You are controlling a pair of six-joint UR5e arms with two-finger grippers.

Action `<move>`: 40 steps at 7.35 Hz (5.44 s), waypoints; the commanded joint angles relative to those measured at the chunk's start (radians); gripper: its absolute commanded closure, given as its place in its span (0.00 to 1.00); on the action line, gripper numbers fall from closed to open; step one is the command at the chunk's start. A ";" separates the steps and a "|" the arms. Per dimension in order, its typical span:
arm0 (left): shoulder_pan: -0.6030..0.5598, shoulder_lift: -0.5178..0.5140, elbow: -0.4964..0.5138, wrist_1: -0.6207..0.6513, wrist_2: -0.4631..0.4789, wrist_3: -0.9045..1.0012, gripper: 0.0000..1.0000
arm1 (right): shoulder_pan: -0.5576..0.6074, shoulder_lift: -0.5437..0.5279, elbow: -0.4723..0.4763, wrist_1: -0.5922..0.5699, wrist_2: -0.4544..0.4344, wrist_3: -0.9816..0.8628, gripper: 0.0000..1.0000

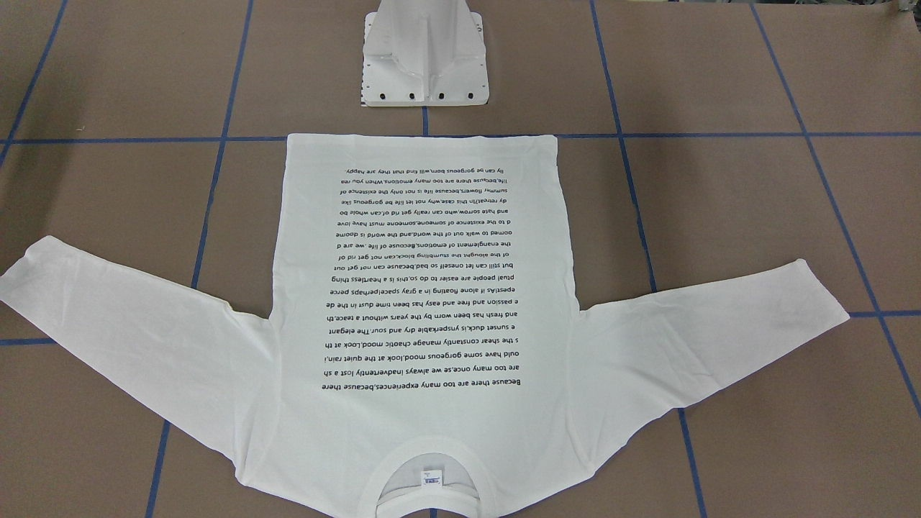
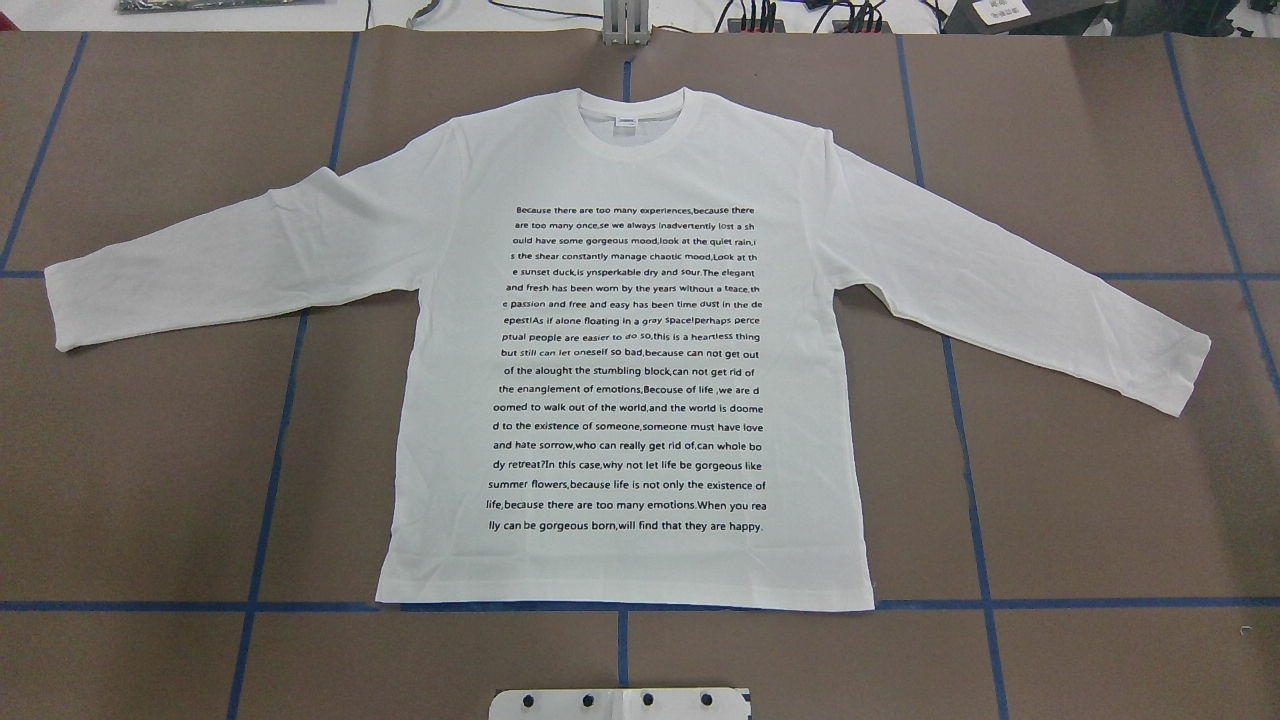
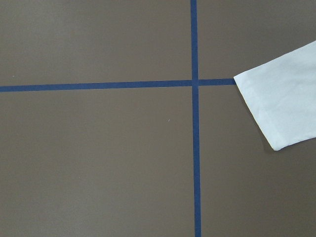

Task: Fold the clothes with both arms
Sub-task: 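Lower the right gripper to the cuff of the sleeve nearest it and grasp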

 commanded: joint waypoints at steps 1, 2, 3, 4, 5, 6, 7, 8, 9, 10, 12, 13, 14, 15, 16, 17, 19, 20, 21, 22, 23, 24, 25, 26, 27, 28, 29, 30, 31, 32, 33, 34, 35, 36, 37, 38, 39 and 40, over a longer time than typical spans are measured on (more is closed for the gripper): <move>0.000 0.000 0.000 -0.006 0.000 0.002 0.00 | 0.001 0.007 0.004 0.000 -0.001 0.003 0.00; 0.000 0.000 0.000 -0.011 -0.002 0.002 0.00 | 0.001 0.010 0.003 0.000 -0.002 0.012 0.00; 0.000 -0.011 -0.006 -0.024 0.000 0.003 0.00 | -0.001 0.014 0.005 0.002 -0.002 0.014 0.00; 0.000 -0.027 -0.003 -0.090 0.000 -0.001 0.00 | -0.002 0.021 0.006 0.002 -0.002 0.014 0.00; 0.000 -0.034 -0.005 -0.186 0.000 -0.005 0.00 | -0.008 0.052 0.005 -0.001 0.009 0.016 0.00; 0.002 -0.041 0.010 -0.293 -0.002 -0.005 0.00 | -0.028 0.082 -0.002 -0.003 0.014 0.019 0.00; 0.035 -0.032 0.024 -0.311 -0.027 -0.005 0.00 | -0.047 0.080 -0.023 0.000 0.070 0.017 0.00; 0.064 -0.026 0.053 -0.316 -0.072 -0.008 0.00 | -0.108 0.081 -0.028 0.037 0.092 0.031 0.00; 0.066 -0.037 0.049 -0.318 -0.078 -0.015 0.00 | -0.164 0.080 -0.035 0.131 0.015 0.110 0.00; 0.069 -0.046 0.052 -0.316 -0.080 -0.014 0.00 | -0.223 0.067 -0.064 0.281 -0.047 0.223 0.00; 0.084 -0.046 0.052 -0.316 -0.077 -0.011 0.00 | -0.306 0.067 -0.246 0.652 -0.052 0.334 0.00; 0.086 -0.045 0.052 -0.318 -0.077 -0.008 0.00 | -0.336 0.069 -0.285 0.789 -0.054 0.447 0.00; 0.086 -0.044 0.047 -0.319 -0.078 -0.008 0.00 | -0.387 0.075 -0.287 0.831 -0.066 0.570 0.00; 0.086 -0.044 0.044 -0.319 -0.078 -0.006 0.00 | -0.422 0.078 -0.290 0.833 -0.128 0.577 0.00; 0.086 -0.044 0.041 -0.319 -0.078 -0.008 0.00 | -0.442 0.083 -0.311 0.833 -0.158 0.577 0.00; 0.086 -0.044 0.040 -0.319 -0.080 -0.009 0.00 | -0.443 0.083 -0.319 0.833 -0.158 0.574 0.00; 0.086 -0.046 0.038 -0.319 -0.080 -0.012 0.00 | -0.464 0.087 -0.328 0.822 -0.160 0.579 0.04; 0.086 -0.046 0.038 -0.319 -0.080 -0.012 0.00 | -0.476 0.087 -0.328 0.821 -0.158 0.577 0.04; 0.086 -0.048 0.037 -0.319 -0.080 -0.012 0.00 | -0.487 0.087 -0.333 0.821 -0.158 0.577 0.05; 0.086 -0.048 0.037 -0.319 -0.080 -0.012 0.00 | -0.487 0.087 -0.337 0.819 -0.158 0.577 0.11; 0.086 -0.048 0.037 -0.319 -0.080 -0.012 0.00 | -0.489 0.089 -0.345 0.819 -0.158 0.576 0.15; 0.086 -0.048 0.035 -0.319 -0.080 -0.012 0.00 | -0.490 0.092 -0.356 0.819 -0.158 0.574 0.18; 0.086 -0.048 0.035 -0.319 -0.081 -0.012 0.00 | -0.492 0.104 -0.370 0.818 -0.158 0.572 0.22; 0.086 -0.048 0.035 -0.319 -0.081 -0.012 0.00 | -0.492 0.109 -0.376 0.818 -0.156 0.571 0.32; 0.086 -0.048 0.035 -0.319 -0.081 -0.012 0.00 | -0.492 0.110 -0.374 0.818 -0.152 0.569 0.49; 0.086 -0.048 0.032 -0.319 -0.081 -0.012 0.00 | -0.492 0.107 -0.365 0.818 -0.143 0.569 0.54; 0.086 -0.048 0.030 -0.319 -0.081 -0.012 0.00 | -0.487 0.107 -0.364 0.818 -0.141 0.568 0.54; 0.086 -0.048 0.030 -0.319 -0.081 -0.012 0.00 | -0.484 0.107 -0.362 0.818 -0.141 0.568 0.60; 0.086 -0.048 0.030 -0.318 -0.081 -0.012 0.00 | -0.476 0.107 -0.359 0.818 -0.138 0.568 0.63; 0.086 -0.048 0.030 -0.319 -0.081 -0.012 0.00 | -0.469 0.107 -0.348 0.801 -0.130 0.568 0.63; 0.086 -0.048 0.030 -0.318 -0.080 -0.012 0.00 | -0.466 0.107 -0.345 0.795 -0.129 0.568 0.75; 0.086 -0.046 0.030 -0.318 -0.081 -0.012 0.00 | -0.461 0.109 -0.341 0.795 -0.127 0.568 0.94; 0.086 -0.046 0.032 -0.318 -0.081 -0.012 0.00 | -0.447 0.116 -0.321 0.789 -0.126 0.577 1.00; 0.086 -0.045 0.030 -0.318 -0.081 -0.012 0.00 | -0.423 0.116 -0.274 0.740 -0.118 0.580 1.00; 0.086 -0.043 0.030 -0.318 -0.081 -0.012 0.00 | -0.417 0.115 -0.211 0.691 -0.112 0.582 1.00; 0.086 -0.043 0.030 -0.318 -0.081 -0.014 0.00 | -0.418 0.122 -0.149 0.660 -0.110 0.580 1.00; 0.086 -0.043 0.030 -0.318 -0.081 -0.014 0.00 | -0.420 0.171 -0.123 0.652 -0.072 0.580 1.00; 0.084 -0.043 0.030 -0.318 -0.081 -0.014 0.00 | -0.420 0.231 -0.117 0.647 -0.033 0.582 1.00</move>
